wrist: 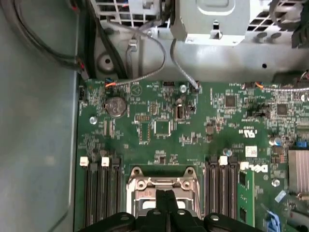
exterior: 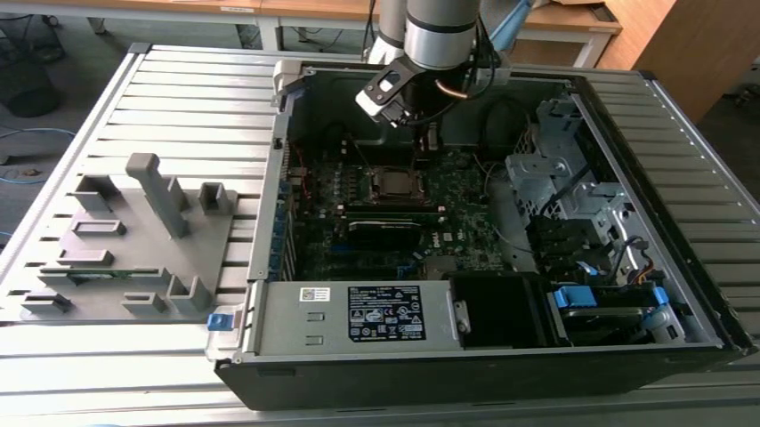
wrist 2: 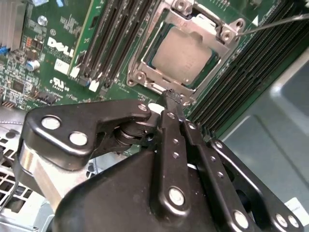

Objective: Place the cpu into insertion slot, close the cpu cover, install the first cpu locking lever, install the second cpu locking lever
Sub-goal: 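Close the cpu cover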

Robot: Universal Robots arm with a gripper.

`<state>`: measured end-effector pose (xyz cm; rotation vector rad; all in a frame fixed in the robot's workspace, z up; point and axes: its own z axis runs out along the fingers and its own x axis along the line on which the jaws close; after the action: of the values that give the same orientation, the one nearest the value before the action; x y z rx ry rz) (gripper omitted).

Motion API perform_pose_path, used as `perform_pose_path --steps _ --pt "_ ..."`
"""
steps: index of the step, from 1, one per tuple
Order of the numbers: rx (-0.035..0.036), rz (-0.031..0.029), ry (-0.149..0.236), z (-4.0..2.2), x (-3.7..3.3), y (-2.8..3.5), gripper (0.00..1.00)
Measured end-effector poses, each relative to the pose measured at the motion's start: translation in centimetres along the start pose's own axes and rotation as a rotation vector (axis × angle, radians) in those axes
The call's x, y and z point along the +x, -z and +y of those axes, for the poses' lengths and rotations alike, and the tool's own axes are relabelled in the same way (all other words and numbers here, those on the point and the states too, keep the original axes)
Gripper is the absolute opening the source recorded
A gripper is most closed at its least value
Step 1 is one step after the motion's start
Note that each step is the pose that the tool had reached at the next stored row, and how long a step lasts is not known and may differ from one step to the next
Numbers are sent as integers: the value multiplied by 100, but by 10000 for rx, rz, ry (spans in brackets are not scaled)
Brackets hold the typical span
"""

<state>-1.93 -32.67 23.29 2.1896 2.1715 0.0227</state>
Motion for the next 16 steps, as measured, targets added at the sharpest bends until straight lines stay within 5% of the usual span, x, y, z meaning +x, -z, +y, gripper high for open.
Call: perform_pose_path --steps 3,4,6,12,16 --pt "0 0 2 -1 0 0 10" --pt "229 0 8 -3 1 -9 10" --pt "380 -1 14 -3 1 -15 10" --pt "417 -2 14 -4 1 -16 10" --pt "416 -2 14 -60 0 -32 10"
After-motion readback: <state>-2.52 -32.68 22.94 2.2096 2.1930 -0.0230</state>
